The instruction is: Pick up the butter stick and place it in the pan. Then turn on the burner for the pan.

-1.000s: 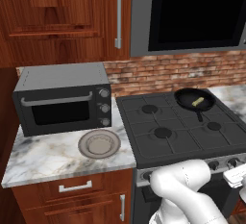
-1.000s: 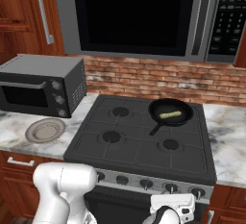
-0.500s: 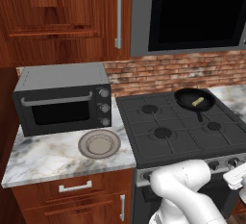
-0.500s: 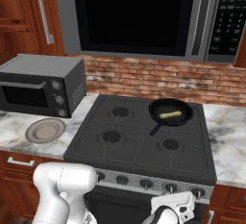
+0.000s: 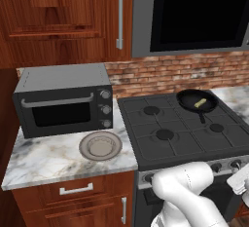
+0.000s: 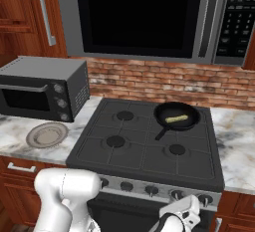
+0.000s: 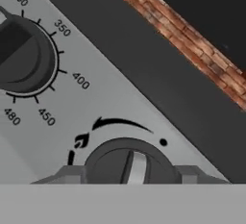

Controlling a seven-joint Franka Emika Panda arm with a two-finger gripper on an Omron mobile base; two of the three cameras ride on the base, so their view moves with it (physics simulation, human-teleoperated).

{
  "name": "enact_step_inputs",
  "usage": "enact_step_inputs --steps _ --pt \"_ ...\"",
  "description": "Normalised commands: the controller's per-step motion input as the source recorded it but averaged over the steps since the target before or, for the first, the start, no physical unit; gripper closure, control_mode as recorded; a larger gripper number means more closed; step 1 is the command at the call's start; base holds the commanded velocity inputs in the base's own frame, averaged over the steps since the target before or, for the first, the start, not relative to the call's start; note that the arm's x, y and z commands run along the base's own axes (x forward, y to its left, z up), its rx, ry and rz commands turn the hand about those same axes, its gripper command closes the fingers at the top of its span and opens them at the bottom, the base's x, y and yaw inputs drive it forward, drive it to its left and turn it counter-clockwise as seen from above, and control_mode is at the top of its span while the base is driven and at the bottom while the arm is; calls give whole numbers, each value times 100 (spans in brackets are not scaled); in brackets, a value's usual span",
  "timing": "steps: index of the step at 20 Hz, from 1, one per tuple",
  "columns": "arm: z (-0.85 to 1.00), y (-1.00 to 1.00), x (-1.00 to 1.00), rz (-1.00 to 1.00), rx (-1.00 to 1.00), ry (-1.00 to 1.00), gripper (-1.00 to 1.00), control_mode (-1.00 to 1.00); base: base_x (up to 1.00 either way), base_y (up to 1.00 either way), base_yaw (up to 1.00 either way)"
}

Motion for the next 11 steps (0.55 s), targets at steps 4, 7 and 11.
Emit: enact_step_inputs --steps 4,7,11 --pt "-1 0 -13 5 -33 0 100 -100 0 0 0" --pt "-1 0 -13 5 -32 0 100 -100 0 0 0" --pt "-5 0 -15 5 -31 0 100 -100 0 0 0"
